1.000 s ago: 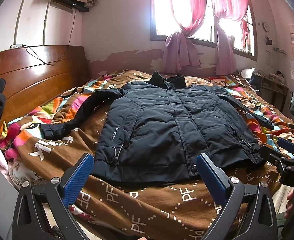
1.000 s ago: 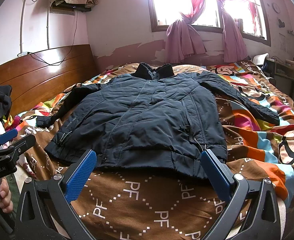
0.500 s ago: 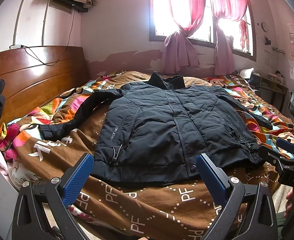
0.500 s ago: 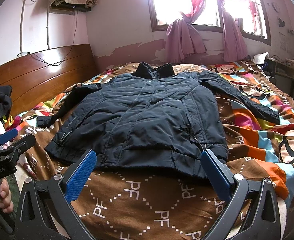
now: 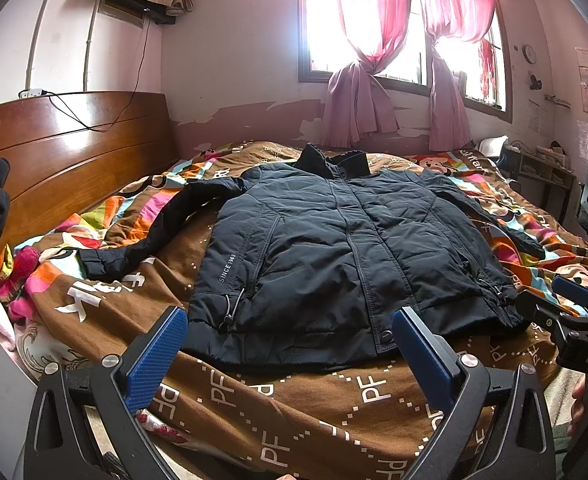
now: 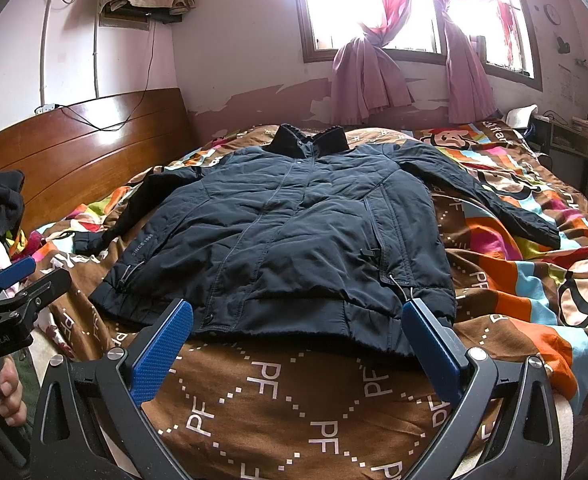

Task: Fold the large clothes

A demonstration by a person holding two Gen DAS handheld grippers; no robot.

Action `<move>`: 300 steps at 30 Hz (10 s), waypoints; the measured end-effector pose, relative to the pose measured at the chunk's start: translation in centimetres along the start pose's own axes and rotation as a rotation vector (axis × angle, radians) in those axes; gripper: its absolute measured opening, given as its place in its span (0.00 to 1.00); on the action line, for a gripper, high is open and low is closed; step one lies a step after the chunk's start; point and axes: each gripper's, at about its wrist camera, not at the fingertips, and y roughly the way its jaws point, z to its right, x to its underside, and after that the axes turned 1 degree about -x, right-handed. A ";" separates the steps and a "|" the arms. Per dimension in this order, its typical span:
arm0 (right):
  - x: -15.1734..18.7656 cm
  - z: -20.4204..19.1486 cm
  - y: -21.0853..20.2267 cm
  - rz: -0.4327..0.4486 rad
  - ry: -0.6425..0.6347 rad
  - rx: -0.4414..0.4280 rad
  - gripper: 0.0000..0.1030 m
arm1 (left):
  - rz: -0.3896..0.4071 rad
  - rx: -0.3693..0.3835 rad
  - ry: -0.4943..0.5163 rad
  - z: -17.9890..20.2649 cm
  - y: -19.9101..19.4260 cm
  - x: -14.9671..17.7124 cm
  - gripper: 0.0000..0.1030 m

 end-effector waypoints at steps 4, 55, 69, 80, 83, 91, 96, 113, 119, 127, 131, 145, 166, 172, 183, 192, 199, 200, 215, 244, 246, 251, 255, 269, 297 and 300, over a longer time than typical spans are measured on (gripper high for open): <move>0.0 0.0 0.0 0.000 -0.001 0.000 0.99 | -0.001 0.000 -0.001 0.0 0.0 0.0 1.00; -0.1 0.2 0.6 -0.015 0.010 0.005 0.99 | -0.041 -0.023 0.010 0.8 0.6 0.0 1.00; -3.8 8.3 3.9 -0.005 0.166 0.191 0.99 | -0.174 -0.118 0.057 3.2 8.8 -5.6 1.00; -9.4 21.0 10.3 0.148 0.393 0.239 0.99 | -0.249 -0.064 0.073 7.4 16.4 -10.9 1.00; -10.0 23.8 14.5 0.156 0.443 0.298 0.99 | -0.270 -0.012 0.068 8.8 18.7 -12.1 1.00; -8.6 32.8 22.2 0.086 0.668 0.285 0.99 | -0.320 0.162 0.102 14.5 25.7 -15.6 1.00; -7.4 38.6 24.9 0.050 0.746 0.293 0.99 | -0.305 0.206 0.159 19.5 30.1 -17.1 1.00; -3.1 48.5 28.6 0.141 1.180 0.183 0.97 | -0.429 0.228 0.071 32.1 44.5 -19.7 1.00; -2.2 49.8 28.4 0.215 1.220 0.172 0.38 | -0.528 0.191 0.129 33.3 46.6 -17.9 1.00; -7.3 47.7 24.9 0.340 0.959 0.244 0.07 | -0.567 0.236 0.098 31.6 45.6 -18.8 1.00; -13.1 42.7 23.0 0.417 0.637 0.236 0.05 | -0.521 0.275 0.049 28.9 43.6 -19.9 0.99; -16.8 16.0 25.9 0.128 -0.348 0.000 0.05 | -0.420 0.507 -0.208 16.6 37.0 -23.1 0.99; -10.8 13.9 30.7 -0.080 -0.455 -0.188 0.09 | -0.611 0.481 -0.469 15.9 45.5 -16.0 0.14; -11.2 12.7 29.0 -0.003 -0.508 -0.198 0.50 | -0.495 0.452 -0.423 15.0 43.0 -18.9 0.05; -13.1 11.1 23.4 0.185 -0.251 -0.179 0.88 | -0.256 0.357 -0.328 6.3 34.7 -25.2 0.04; -15.9 9.8 27.0 0.079 -0.073 -0.050 0.91 | -0.229 0.230 -0.319 -3.9 35.0 -23.0 0.04; -18.3 4.6 32.3 -0.051 -0.141 -0.043 0.91 | -0.297 0.162 -0.319 -8.8 38.3 -18.4 0.05; -18.6 3.5 33.2 -0.081 -0.155 -0.046 0.91 | -0.304 0.149 -0.301 -8.8 38.9 -17.7 0.05; -12.5 -3.0 44.2 -0.233 -0.210 -0.043 0.99 | -0.321 0.203 -0.424 -13.0 37.5 -13.6 0.33; -18.2 -9.6 41.5 -0.176 -0.227 0.023 0.99 | -0.238 0.110 -1.166 -30.9 35.1 -1.6 0.71; -19.2 -12.2 42.6 -0.188 -0.251 -0.011 0.99 | -0.226 0.040 -1.145 -31.4 34.9 -1.4 0.56; -20.2 -19.5 46.6 -0.252 -0.353 -0.020 0.99 | -0.210 0.035 -1.127 -32.2 35.4 -1.8 0.31; -18.9 -22.1 49.0 -0.338 -0.371 0.043 0.99 | -0.181 0.050 -1.102 -32.8 35.2 -2.6 0.15; -18.9 -16.2 41.3 -0.205 -0.223 -0.082 0.99 | -0.047 0.007 -0.918 -32.3 32.5 -6.5 0.10; -12.3 12.2 29.9 -0.149 0.073 -0.013 0.99 | 0.017 0.297 0.425 6.6 25.9 -25.8 0.09; -11.2 14.3 29.3 -0.158 0.115 -0.014 0.99 | -0.084 0.350 0.485 10.7 27.4 -22.8 0.09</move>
